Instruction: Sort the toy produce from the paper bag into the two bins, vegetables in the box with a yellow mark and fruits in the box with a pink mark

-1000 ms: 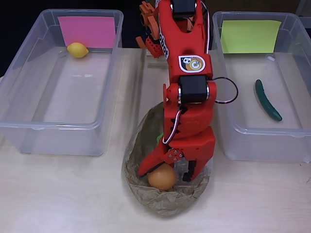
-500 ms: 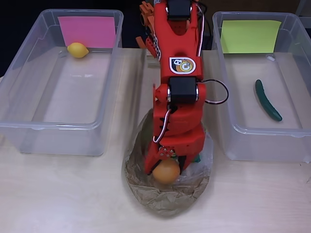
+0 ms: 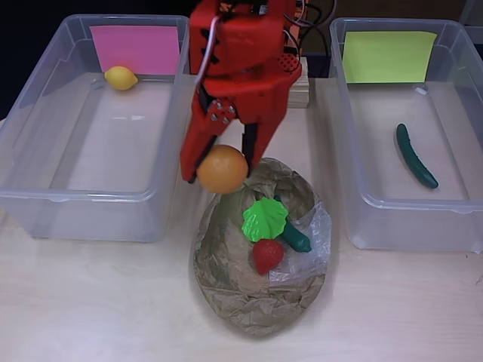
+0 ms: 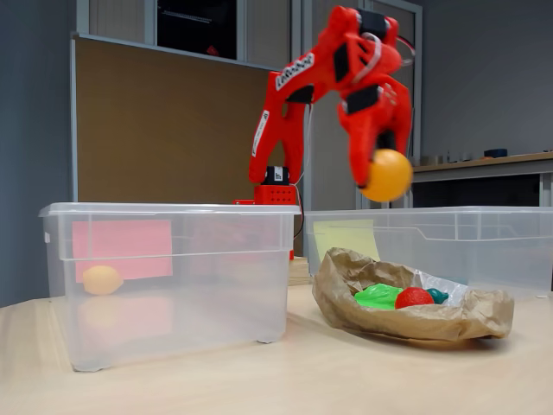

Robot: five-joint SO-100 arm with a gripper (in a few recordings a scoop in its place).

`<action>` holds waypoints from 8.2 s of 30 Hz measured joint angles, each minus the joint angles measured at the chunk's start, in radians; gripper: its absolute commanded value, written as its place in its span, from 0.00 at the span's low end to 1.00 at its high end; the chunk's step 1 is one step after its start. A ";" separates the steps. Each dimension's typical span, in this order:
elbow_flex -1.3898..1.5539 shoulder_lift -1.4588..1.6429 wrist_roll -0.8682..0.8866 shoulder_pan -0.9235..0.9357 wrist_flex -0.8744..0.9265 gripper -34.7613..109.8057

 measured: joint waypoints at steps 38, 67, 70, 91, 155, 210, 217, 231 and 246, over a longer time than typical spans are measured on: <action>0.537 -0.176 -0.129 1.060 -0.318 0.60; 0.580 0.445 -0.324 0.221 -0.462 0.57; 0.581 0.387 -0.296 0.086 -0.528 0.57; 0.491 -0.210 0.124 -0.202 -0.713 0.58; 0.721 0.512 -0.104 0.784 -0.193 0.36; 0.999 0.584 -0.209 -0.126 -0.719 0.52; 1.032 0.417 -0.118 -0.238 -0.815 0.51; 1.068 0.186 -0.044 -0.281 -0.919 0.51; 0.983 -0.018 -0.184 -0.225 -0.904 0.47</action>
